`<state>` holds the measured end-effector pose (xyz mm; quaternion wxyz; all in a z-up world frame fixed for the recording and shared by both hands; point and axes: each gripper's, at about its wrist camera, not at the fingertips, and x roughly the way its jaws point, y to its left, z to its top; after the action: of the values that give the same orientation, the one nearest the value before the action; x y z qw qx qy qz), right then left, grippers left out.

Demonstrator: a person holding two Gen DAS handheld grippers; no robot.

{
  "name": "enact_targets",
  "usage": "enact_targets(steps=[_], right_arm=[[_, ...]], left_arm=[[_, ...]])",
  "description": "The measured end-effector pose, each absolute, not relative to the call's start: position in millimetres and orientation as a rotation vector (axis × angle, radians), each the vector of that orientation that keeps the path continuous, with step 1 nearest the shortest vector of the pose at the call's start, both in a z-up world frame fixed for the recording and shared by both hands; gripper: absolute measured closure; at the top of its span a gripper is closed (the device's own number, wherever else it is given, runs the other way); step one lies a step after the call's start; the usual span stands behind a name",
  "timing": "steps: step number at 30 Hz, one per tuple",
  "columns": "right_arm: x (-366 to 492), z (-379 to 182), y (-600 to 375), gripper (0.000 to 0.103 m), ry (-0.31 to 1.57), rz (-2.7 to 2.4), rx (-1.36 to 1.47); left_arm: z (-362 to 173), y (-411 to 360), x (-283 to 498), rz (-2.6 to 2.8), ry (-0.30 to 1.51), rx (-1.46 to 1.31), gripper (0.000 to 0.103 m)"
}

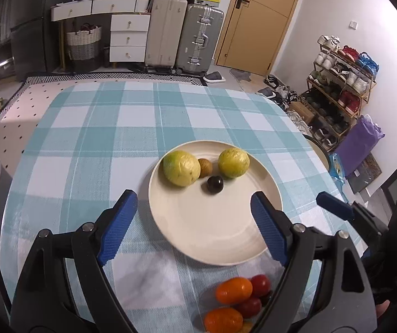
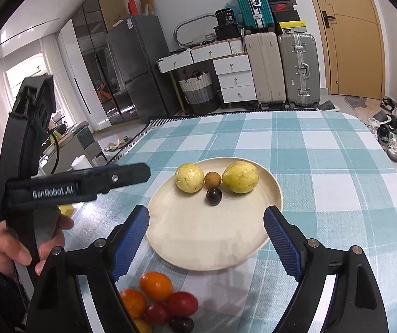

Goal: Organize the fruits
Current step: 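Lift both tools away from the plate toward the remaining fruit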

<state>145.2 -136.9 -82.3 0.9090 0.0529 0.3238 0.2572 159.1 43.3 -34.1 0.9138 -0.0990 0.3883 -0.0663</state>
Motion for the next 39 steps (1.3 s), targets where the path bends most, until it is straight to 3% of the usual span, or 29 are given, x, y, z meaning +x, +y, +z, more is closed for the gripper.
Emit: enact_targets(steps=[9,14,29,39], right_arm=[[125,-79,-143,0.013,0.652,0.525,0.111],[114,-77,-145,0.010,0.644,0.524,0.106],[74,-88,-143,0.000,0.646,0.590,0.084],[58,-105,-140,0.000,0.673,0.583,0.054]], left_arm=[[-36,42,126,-0.101,0.789,-0.198,0.017],[-37,41,105,-0.076,0.767,-0.197,0.002],[-74,52,58,-0.044,0.837,-0.238,0.001],[-97,49,45,-0.094,0.879,-0.276,0.001]])
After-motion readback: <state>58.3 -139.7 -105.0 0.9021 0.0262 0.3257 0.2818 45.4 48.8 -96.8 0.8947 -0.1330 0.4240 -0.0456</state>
